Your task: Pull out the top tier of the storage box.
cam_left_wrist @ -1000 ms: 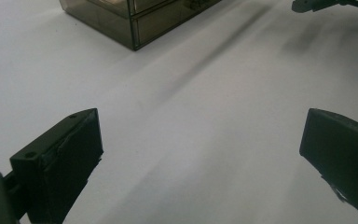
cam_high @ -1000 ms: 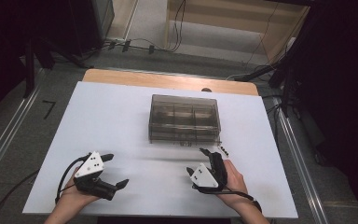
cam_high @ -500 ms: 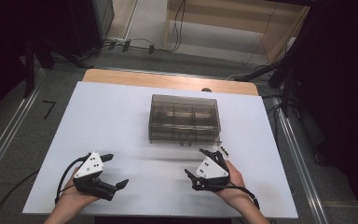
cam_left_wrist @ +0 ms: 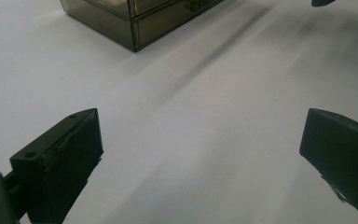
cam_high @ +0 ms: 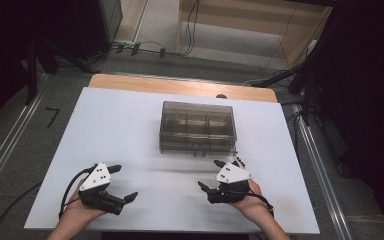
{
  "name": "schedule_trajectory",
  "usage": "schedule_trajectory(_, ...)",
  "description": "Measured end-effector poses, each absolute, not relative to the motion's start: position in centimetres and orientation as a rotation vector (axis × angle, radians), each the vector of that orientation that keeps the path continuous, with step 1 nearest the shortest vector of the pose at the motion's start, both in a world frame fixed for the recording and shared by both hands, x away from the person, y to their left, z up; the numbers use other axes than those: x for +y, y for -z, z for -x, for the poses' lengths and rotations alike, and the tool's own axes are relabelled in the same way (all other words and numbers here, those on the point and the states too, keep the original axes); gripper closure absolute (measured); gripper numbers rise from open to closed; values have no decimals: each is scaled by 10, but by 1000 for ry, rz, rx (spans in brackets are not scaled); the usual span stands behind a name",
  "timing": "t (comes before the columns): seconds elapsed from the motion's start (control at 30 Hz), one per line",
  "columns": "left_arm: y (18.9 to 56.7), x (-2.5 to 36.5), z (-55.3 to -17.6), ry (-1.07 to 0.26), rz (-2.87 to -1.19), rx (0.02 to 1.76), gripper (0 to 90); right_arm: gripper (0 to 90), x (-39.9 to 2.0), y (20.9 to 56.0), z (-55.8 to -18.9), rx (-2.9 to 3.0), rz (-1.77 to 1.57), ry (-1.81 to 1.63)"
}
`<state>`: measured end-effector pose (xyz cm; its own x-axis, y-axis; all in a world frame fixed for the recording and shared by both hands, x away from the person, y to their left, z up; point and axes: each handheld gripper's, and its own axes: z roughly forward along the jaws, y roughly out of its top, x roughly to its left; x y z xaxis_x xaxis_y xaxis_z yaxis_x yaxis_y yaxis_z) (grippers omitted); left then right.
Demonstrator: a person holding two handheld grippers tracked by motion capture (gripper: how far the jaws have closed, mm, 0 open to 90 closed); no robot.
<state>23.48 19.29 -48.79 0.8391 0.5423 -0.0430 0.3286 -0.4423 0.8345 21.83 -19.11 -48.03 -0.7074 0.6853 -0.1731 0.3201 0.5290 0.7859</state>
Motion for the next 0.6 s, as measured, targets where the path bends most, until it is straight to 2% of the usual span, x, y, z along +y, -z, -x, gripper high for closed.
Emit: schedule_trajectory(0.6,488,192,-235,-282,-2073,633,0,155,-204,478,-228,2360,-981,-1204)
